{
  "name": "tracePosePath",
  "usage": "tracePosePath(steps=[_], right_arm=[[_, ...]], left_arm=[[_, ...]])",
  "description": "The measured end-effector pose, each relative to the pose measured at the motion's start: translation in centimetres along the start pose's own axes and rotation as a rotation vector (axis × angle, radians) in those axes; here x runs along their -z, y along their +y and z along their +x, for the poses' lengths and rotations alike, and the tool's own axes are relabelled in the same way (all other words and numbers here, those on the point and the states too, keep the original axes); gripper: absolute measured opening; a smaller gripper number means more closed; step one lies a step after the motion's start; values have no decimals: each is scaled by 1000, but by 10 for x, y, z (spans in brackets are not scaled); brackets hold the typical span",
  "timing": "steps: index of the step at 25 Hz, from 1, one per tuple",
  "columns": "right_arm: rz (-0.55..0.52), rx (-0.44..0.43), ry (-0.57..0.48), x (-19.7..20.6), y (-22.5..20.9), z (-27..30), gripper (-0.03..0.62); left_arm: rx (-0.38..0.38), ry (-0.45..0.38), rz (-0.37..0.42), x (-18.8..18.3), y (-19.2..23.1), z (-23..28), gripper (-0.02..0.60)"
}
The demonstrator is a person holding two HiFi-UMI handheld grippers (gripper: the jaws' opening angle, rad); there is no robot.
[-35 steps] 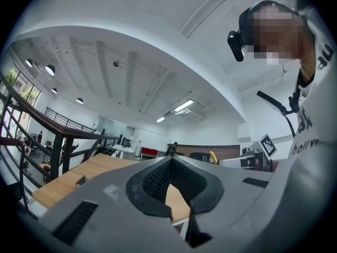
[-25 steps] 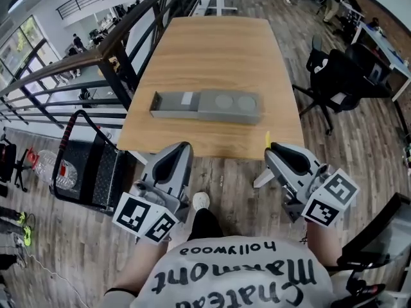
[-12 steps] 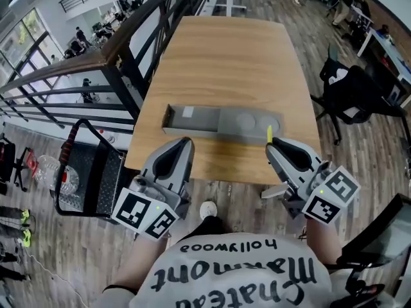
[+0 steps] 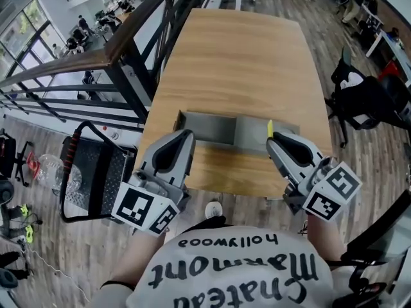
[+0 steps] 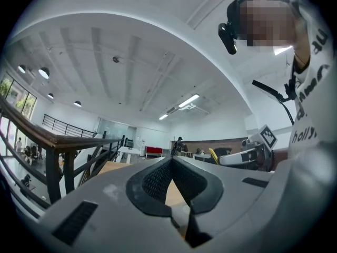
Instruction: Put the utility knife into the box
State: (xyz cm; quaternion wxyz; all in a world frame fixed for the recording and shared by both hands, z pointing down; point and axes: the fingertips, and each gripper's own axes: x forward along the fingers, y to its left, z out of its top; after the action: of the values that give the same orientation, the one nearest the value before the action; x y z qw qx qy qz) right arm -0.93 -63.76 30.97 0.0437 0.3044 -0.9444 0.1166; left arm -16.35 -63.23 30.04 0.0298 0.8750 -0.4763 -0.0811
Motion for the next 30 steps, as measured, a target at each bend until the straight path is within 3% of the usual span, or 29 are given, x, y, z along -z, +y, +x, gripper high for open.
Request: tracePosePath(steps=[14,24,30], right_arm=[[16,-16,70,13,-31,96,57],[32,-89,233,69,-33,165,57],[-77,-63,414,115,-43,200,57]], left_arm=[[-3,46,-22,8,84,38,6],[-36,77,-30,20,117,34,6],[-85,77,-27,19,135,26,6]])
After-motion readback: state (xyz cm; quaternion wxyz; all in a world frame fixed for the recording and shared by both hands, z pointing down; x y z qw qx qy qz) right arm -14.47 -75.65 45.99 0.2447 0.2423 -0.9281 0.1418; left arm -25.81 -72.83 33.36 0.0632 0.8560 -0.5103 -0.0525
